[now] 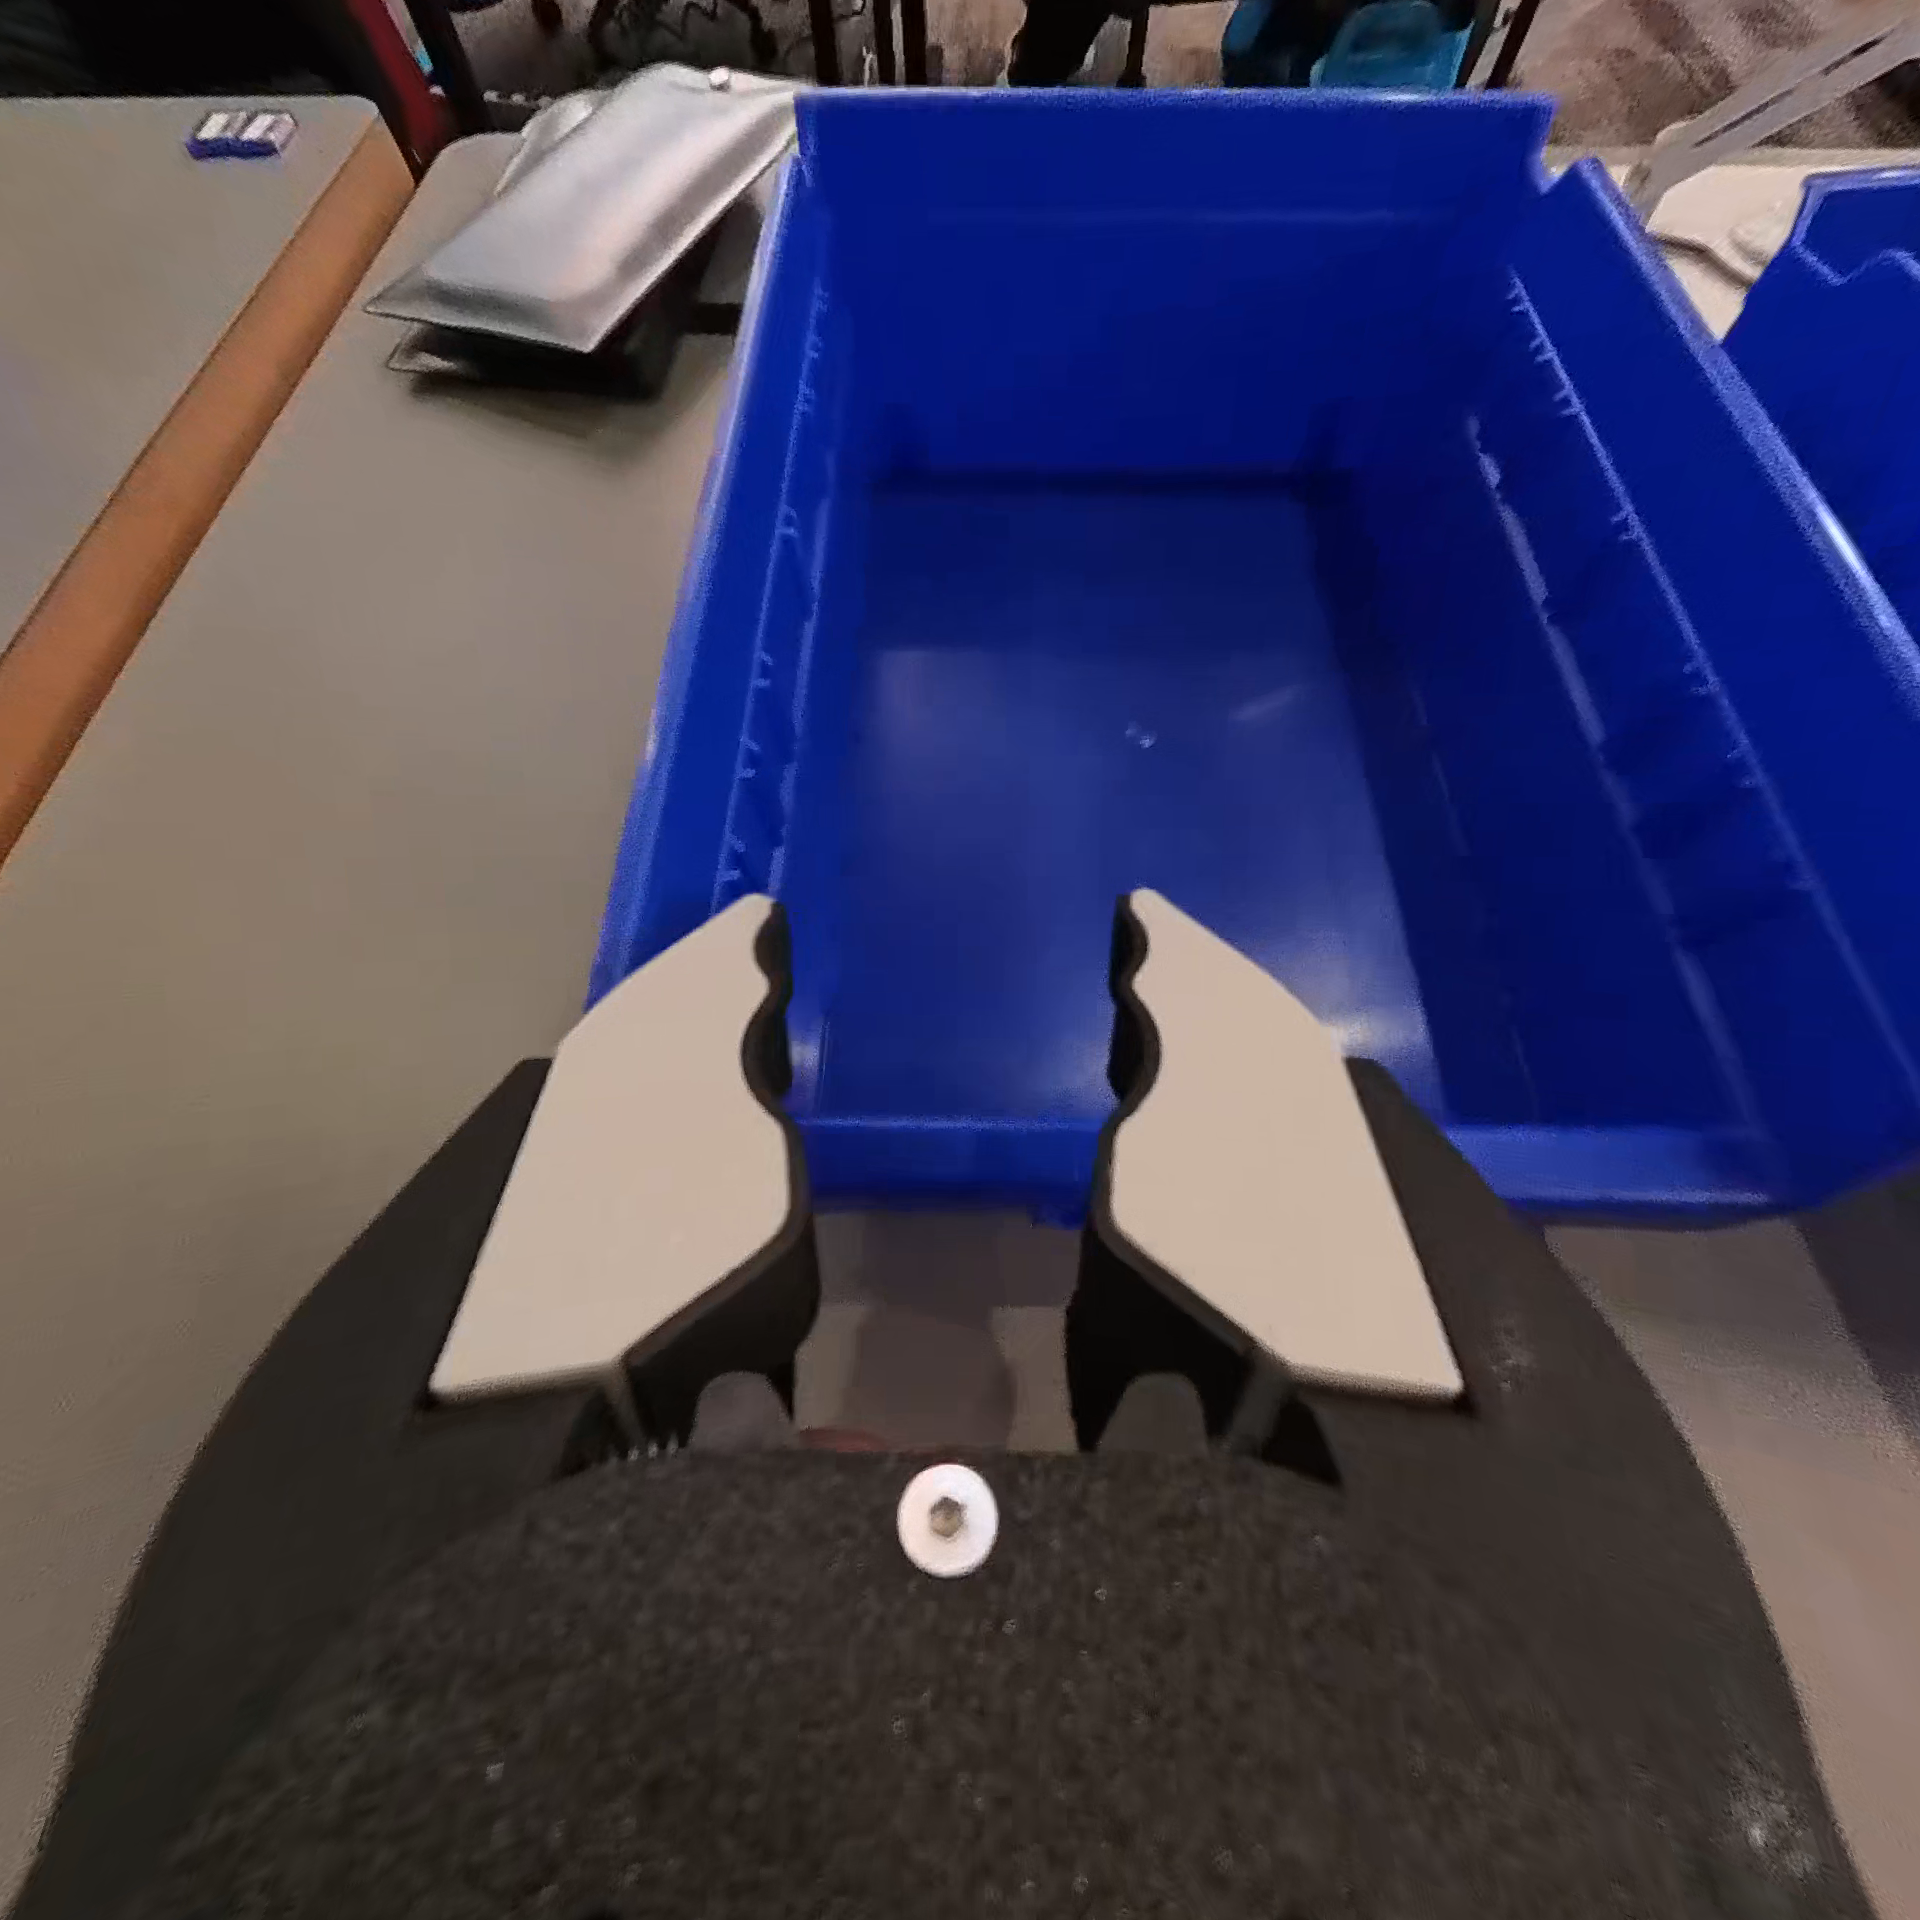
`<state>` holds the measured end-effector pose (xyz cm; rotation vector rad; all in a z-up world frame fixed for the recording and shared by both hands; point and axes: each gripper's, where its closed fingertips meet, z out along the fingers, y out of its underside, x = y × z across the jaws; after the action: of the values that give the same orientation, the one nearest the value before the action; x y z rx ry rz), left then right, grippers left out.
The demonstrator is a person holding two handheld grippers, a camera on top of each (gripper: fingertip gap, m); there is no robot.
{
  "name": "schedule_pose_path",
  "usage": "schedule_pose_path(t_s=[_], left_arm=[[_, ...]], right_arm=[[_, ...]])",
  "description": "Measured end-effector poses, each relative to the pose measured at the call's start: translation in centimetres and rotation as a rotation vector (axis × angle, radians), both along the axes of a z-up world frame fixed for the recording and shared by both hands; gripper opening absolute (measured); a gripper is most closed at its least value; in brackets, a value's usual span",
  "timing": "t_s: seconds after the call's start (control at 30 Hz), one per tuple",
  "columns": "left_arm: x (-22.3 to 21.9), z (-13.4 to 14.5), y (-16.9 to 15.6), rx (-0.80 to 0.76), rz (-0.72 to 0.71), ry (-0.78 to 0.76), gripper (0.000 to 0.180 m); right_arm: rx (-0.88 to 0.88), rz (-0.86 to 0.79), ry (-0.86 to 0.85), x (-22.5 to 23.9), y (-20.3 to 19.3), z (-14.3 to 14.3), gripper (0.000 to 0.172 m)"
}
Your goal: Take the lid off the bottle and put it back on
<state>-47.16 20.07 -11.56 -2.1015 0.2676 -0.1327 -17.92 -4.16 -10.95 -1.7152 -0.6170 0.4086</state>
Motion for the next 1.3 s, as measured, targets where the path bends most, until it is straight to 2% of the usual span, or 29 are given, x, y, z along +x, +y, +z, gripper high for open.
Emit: schedule_pose_path(t_s=[0.1,0.2,0.3,0.4,0.43,0.5,0.53,0.6,0.67,0.77,1.0,1.1,1.13,1.17,1.2,1.23,1.3], left_arm=[[0.7,1.4,-0.6,0.095,-0.022,0.033,0.061],[-1.1,2.9,-1.0,0.209,0.049,0.061,0.058],[-4.1,2.6,-0.7,0.194,0.120,-0.007,0.059],[-5.7,0.0,-0.1,0.080,0.123,-0.064,0.059],[-5.7,-0.9,0.1,0.046,0.112,-0.088,0.054],[-4.8,-1.9,0.0,0.017,0.048,-0.185,0.011],[-4.6,-1.9,-0.1,0.019,0.049,-0.220,0.004],[-4.6,-1.9,-0.7,0.011,0.062,-0.171,0.003],[-4.3,-2.0,-2.0,0.006,0.075,-0.116,0.002],[-4.0,-2.0,-5.2,-0.011,0.133,-0.114,0.002],[-4.1,-2.0,-14.6,-0.001,0.245,-0.118,0.002],[-4.3,-2.0,-18.1,0.021,0.258,-0.104,0.002],[-4.2,-2.0,-19.1,0.024,0.256,-0.110,0.002],[-4.2,-2.0,-20.1,0.023,0.259,-0.116,0.002],[-4.4,-2.0,-21.1,0.024,0.274,-0.118,0.003],[-4.5,-1.9,-22.0,0.026,0.284,-0.119,0.003],[-4.4,-1.4,-23.5,0.068,0.312,-0.122,0.004]], right_arm=[[-0.046,0.054,0.032,-1.8,-0.4,-0.4,0.046],[-0.048,0.061,0.014,-2.2,-0.5,-0.6,0.046],[-0.055,0.070,0.016,-2.5,-0.7,-0.7,0.046],[-0.074,0.084,0.011,-3.0,-0.9,-1.1,0.046],[-0.078,0.090,0.013,-3.2,-0.9,-1.1,0.046],[-0.095,0.106,0.020,-3.9,-0.9,-1.2,0.046],[-0.110,0.111,0.018,-4.3,-0.8,-1.3,0.047],[-0.155,0.106,0.006,-5.2,-0.4,-1.7,0.048],[-0.213,0.077,-0.014,-6.0,0.4,-2.2,0.054],[-0.255,0.005,-0.075,-7.2,2.2,-2.7,0.071],[-0.221,-0.080,-0.115,-12.8,6.2,-2.1,0.074],[-0.230,-0.134,-0.149,-14.1,7.7,-3.0,0.063],[-0.247,-0.144,-0.157,-14.4,7.9,-3.4,0.050],[-0.279,-0.074,-0.128,-15.7,7.3,-3.4,0.035],[-0.295,-0.107,-0.114,-15.6,7.2,-3.1,0.024],[-0.277,-0.119,-0.119,-15.6,7.2,-2.6,0.015],[-0.237,-0.132,-0.169,-15.6,6.7,-1.9,0.010]])
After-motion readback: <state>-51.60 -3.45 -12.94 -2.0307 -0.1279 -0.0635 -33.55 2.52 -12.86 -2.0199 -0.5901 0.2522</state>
